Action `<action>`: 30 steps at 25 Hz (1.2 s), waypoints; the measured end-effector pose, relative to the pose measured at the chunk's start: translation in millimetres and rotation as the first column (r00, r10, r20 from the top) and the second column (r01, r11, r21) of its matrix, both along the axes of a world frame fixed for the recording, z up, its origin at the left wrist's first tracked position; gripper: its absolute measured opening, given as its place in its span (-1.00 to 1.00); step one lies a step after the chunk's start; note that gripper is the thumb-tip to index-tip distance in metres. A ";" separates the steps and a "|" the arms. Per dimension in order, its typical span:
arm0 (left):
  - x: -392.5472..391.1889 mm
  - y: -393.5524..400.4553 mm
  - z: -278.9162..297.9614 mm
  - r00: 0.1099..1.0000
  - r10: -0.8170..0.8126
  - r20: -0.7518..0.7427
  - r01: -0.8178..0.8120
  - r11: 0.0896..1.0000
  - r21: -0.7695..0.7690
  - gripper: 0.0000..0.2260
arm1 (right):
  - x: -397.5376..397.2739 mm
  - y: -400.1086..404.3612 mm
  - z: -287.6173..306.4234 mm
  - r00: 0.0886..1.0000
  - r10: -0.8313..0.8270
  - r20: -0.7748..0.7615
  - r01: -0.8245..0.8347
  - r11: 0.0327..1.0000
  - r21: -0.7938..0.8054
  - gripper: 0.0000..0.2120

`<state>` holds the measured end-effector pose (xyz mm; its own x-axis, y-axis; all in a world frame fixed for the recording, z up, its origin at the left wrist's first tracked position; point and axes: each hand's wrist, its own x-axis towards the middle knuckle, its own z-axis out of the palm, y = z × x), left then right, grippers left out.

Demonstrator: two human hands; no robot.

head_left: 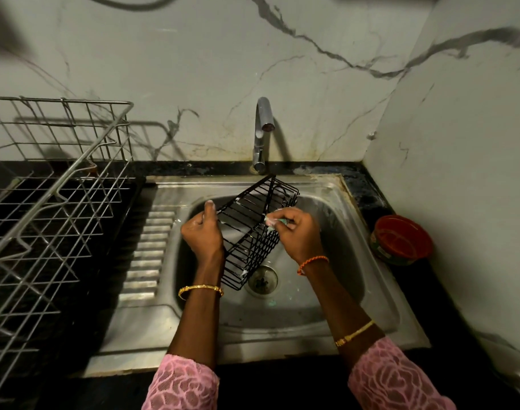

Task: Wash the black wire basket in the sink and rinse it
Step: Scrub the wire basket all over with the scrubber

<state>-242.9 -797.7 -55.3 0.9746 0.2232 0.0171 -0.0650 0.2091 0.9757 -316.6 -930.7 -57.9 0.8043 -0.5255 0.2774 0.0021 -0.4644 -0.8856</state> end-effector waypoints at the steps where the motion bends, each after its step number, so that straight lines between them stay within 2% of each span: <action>1: 0.1 -0.9 0.5 1.000 -0.011 0.007 0.011 1.000 -0.003 -0.57 | 3.4 0.0 3.3 1.000 -0.003 0.017 0.004 1.000 -0.005 -0.91; 7: -4.3 -5.0 3.4 0.995 -0.059 0.085 0.054 0.997 0.060 -0.59 | 38.9 10.4 30.9 0.997 0.075 -0.013 -0.076 0.984 -0.160 -0.91; 9: -6.8 -6.9 2.1 0.997 -0.040 0.069 0.034 0.996 0.081 -0.62 | 51.2 17.4 33.8 0.996 0.089 0.001 -0.087 0.975 -0.203 -0.91; 17: -12.8 -6.9 3.1 0.996 -0.083 0.032 0.079 0.989 0.127 -0.55 | -4.8 -2.5 7.4 0.993 0.117 -0.012 -0.118 0.984 -0.138 -0.81; 20: -12.5 -11.8 -0.3 0.994 -0.107 -0.012 0.107 0.991 0.080 -0.53 | -7.0 7.6 18.9 0.987 0.133 0.092 -0.116 0.980 -0.163 -0.77; 22: -12.9 -13.8 -2.7 0.990 -0.139 -0.019 0.140 0.988 0.059 -0.54 | -1.9 33.0 29.3 0.969 0.199 0.145 -0.163 0.960 -0.229 -0.79; 25: -14.5 -10.9 -1.4 0.989 -0.144 -0.021 0.145 0.989 0.031 -0.56 | 8.8 37.2 29.4 0.955 0.279 0.099 -0.232 0.913 -0.335 -0.73; 27: -13.6 -7.4 0.2 0.991 -0.132 -0.039 0.132 0.991 0.000 -0.63 | 19.4 11.9 24.7 0.979 0.199 0.042 -0.180 0.944 -0.277 -0.71; 30: -14.9 -7.4 6.5 0.986 -0.115 -0.124 0.113 0.993 -0.024 -0.73 | 31.5 -24.6 21.9 0.999 0.007 -0.040 -0.014 0.986 -0.165 -0.75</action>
<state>-257.8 -805.1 -48.8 0.9880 0.1099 -0.1087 0.0819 0.2243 0.9711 -285.1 -955.3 -35.9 0.8215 -0.4668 0.3274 -0.0258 -0.6041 -0.7965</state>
